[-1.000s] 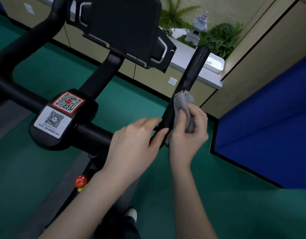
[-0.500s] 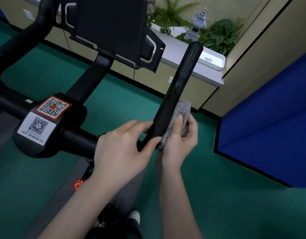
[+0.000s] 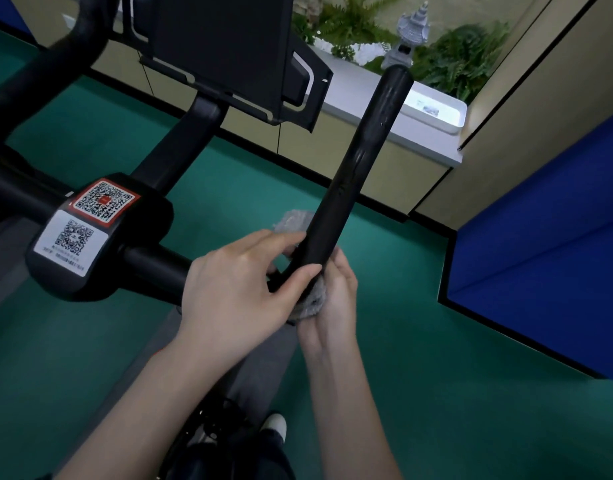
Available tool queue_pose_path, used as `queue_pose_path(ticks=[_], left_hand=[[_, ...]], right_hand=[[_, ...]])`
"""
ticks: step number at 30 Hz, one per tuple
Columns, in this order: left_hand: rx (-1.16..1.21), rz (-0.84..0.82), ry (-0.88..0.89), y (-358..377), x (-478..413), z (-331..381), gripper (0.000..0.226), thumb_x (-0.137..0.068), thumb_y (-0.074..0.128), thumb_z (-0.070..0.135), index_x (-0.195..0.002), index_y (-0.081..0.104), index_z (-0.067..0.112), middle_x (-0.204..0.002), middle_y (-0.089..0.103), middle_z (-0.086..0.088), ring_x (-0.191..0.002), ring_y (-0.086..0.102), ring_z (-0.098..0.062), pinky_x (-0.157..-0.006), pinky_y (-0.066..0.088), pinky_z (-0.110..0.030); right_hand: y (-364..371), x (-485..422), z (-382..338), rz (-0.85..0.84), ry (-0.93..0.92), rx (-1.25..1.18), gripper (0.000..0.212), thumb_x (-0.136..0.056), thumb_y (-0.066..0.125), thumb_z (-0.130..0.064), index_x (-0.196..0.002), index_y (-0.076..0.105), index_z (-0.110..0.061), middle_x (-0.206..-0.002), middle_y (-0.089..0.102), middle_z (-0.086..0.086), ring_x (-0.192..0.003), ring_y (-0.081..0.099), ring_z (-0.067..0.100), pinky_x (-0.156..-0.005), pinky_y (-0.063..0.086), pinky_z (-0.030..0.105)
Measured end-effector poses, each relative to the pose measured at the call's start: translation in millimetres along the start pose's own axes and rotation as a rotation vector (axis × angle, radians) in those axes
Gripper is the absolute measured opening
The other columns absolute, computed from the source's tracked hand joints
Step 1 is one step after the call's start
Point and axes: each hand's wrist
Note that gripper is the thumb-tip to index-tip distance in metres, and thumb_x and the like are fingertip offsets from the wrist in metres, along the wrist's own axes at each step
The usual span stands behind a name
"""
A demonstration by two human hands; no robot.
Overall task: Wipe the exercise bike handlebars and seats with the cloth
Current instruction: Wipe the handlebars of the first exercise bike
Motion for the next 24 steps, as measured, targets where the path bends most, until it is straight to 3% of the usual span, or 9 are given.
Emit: queue_pose_path(ticks=[4, 8, 13, 17, 20, 24], left_hand=[[0.016, 0.005, 0.000, -0.4, 0.1, -0.5, 0.033, -0.079, 0.054, 0.057, -0.107, 0.064, 0.043, -0.082, 0.061, 0.022, -0.071, 0.050, 0.001, -0.056, 0.035, -0.008], [0.023, 0.029, -0.002, 0.5, 0.7, -0.1, 0.030, -0.079, 0.057, 0.057, -0.101, 0.067, 0.039, -0.082, 0.060, 0.019, -0.062, 0.053, -0.002, -0.054, 0.048, -0.024], [0.015, 0.010, -0.031, -0.9, 0.8, 0.2, 0.033, -0.079, 0.051, 0.061, -0.099, 0.067, 0.041, -0.078, 0.064, 0.018, -0.065, 0.055, -0.001, -0.057, 0.049, -0.025], [0.028, 0.021, -0.026, -0.8, 0.5, 0.8, 0.031, -0.080, 0.053, 0.059, -0.097, 0.068, 0.038, -0.078, 0.065, 0.018, -0.062, 0.055, -0.001, -0.056, 0.051, -0.028], [0.034, 0.019, -0.016, -1.7, 0.7, 0.9, 0.032, -0.081, 0.052, 0.060, -0.099, 0.068, 0.038, -0.079, 0.064, 0.018, -0.060, 0.055, -0.002, -0.055, 0.050, -0.029], [-0.004, -0.014, -0.007, -3.4, 0.1, 1.3, 0.034, -0.082, 0.049, 0.062, -0.101, 0.066, 0.039, -0.080, 0.064, 0.018, -0.064, 0.059, -0.002, -0.055, 0.050, -0.026]], right_hand=[[-6.3, 10.2, -0.2, -0.095, 0.079, -0.031, 0.021, -0.096, 0.040, 0.004, -0.098, 0.061, 0.002, -0.087, 0.067, 0.017, -0.073, 0.067, 0.023, -0.068, 0.059, 0.030], [-6.9, 9.0, -4.0, -0.098, -0.003, 0.042, 0.019, -0.095, 0.043, 0.004, -0.096, 0.063, 0.002, -0.087, 0.068, 0.018, -0.076, 0.068, 0.024, -0.073, 0.056, 0.032], [-19.9, 24.3, 2.9, -0.093, -0.109, 0.149, 0.019, -0.090, 0.055, 0.001, -0.106, 0.063, 0.007, -0.093, 0.068, 0.020, -0.082, 0.065, 0.026, -0.072, 0.055, 0.029], [-22.8, 21.4, -4.2, -0.093, -0.138, 0.257, 0.018, -0.093, 0.048, 0.006, -0.094, 0.066, 0.001, -0.084, 0.069, 0.014, -0.075, 0.065, 0.020, -0.068, 0.056, 0.025], [-17.2, 17.5, -12.0, -0.092, -0.139, 0.234, 0.022, -0.094, 0.044, 0.006, -0.096, 0.066, 0.002, -0.084, 0.071, 0.012, -0.076, 0.068, 0.019, -0.069, 0.056, 0.025], [-17.8, 28.7, -5.4, -0.048, -0.127, 0.171, 0.017, -0.089, 0.051, 0.000, -0.098, 0.066, 0.005, -0.087, 0.071, 0.015, -0.076, 0.068, 0.020, -0.068, 0.057, 0.026]])
Point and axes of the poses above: each hand's wrist, its own x-axis away from the middle knuckle, its own y-axis out of the palm, z = x × y
